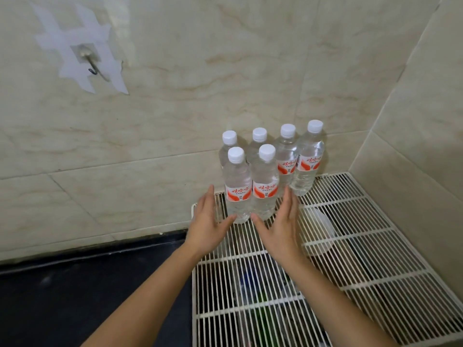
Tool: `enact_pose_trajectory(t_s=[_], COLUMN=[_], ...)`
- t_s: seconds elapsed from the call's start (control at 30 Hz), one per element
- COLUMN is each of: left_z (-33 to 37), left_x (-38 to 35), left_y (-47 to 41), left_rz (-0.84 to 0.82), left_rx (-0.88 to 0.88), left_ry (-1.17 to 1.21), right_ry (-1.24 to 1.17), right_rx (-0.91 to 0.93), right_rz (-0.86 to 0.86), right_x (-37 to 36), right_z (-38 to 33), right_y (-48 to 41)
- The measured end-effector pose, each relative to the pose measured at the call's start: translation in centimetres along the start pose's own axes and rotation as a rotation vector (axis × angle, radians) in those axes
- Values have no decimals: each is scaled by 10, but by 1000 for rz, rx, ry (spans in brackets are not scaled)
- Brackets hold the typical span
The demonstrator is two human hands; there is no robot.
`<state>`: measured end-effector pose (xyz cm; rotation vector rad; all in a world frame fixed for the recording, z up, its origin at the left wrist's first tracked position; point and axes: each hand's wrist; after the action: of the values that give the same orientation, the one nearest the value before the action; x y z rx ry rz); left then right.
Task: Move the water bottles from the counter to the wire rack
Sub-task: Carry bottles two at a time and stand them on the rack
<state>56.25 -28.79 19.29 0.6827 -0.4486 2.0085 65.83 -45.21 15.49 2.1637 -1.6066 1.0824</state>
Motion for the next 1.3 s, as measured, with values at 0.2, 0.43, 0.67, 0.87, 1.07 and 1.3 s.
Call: enact_pose_trajectory(t_s=[0.2,0.43,0.67,0.87,1.07,1.3], left_z=[-46,-126,-240,-322,-376,-446], left_x=[72,206,350,461,545,589], left_y=[45,147,306,447,516,514], left_rz=[296,528,666,694,712,681], left_rx=[-82,36,151,293,442,492], left_ry=[-339,-626,-703,-770,-800,-762], right_ry=[66,113,166,134,95,158], right_rx=[559,791,857,878,998,950], right_rz=[365,159,-41,-195,-282,-365], right_x=[-21,-104,-218,-314,-373,-444], right_z=[-59,-185,-327,-456,-549,-571], right_y=[13,72,195,317,383,394])
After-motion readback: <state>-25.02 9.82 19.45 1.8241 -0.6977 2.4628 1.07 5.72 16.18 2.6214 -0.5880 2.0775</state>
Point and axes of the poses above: each hand's wrist, its own y-axis away from the middle knuckle, its own x-axis out of the back of the hand, z = x × y, and after that the axes turned 4 degrees about y, right-handed
